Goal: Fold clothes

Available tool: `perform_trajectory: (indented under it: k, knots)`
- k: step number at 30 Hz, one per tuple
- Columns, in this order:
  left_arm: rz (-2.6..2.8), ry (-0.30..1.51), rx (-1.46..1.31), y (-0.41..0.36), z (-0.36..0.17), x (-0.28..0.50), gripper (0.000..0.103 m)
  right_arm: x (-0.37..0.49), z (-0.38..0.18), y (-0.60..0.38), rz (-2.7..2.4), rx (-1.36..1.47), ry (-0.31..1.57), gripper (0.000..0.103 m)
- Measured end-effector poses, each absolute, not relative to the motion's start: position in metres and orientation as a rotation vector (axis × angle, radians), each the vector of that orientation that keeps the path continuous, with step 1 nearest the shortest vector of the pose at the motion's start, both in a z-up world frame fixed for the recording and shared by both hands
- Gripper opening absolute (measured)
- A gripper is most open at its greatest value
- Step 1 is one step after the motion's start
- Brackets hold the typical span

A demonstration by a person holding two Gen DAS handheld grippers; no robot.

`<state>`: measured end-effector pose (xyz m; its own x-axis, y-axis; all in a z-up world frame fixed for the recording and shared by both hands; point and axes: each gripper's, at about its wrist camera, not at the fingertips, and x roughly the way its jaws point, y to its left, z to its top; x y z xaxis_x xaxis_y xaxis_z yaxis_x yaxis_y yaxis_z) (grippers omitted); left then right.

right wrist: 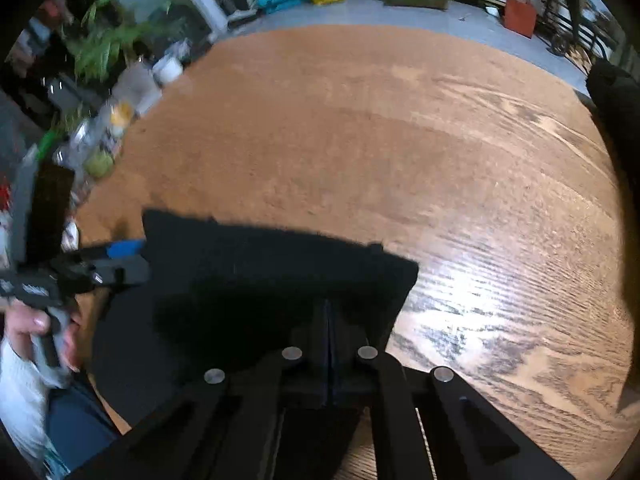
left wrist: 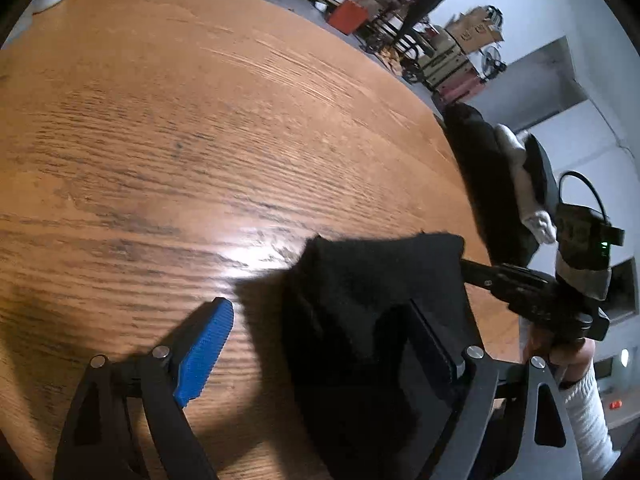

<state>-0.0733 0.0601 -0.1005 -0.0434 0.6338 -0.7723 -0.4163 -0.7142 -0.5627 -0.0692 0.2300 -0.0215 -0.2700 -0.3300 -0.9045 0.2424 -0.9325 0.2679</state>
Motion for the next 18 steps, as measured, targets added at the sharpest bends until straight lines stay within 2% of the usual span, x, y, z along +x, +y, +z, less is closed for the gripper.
perform_trajectory:
  k: [5, 6, 8, 9, 13, 18]
  knots:
    - [1.946, -0.282, -1.529, 0.037, -0.097, -0.088, 0.087, -0.077, -0.023, 0.242, -2.263, 1.694, -0.218, 0.007]
    - [1.961, -0.32, -1.54, 0.03, -0.097, -0.092, 0.087, -0.076, -0.013, 0.242, -2.29, 1.678, -0.207, 0.01]
    - [1.98, -0.403, -1.567, 0.017, -0.1, -0.099, 0.087, -0.07, -0.002, 0.235, -2.305, 1.667, -0.165, 0.024]
    - [1.991, -0.437, -1.581, 0.009, -0.1, -0.099, 0.087, -0.066, 0.003, 0.232, -2.312, 1.662, -0.143, 0.026]
    - [1.984, -0.554, -1.597, -0.009, -0.095, -0.098, 0.087, -0.055, 0.019, 0.219, -2.331, 1.662, -0.06, 0.026]
    - [1.893, -0.661, -1.573, -0.023, -0.089, -0.092, 0.087, -0.063, 0.003, 0.212, -2.295, 1.757, -0.042, 0.029]
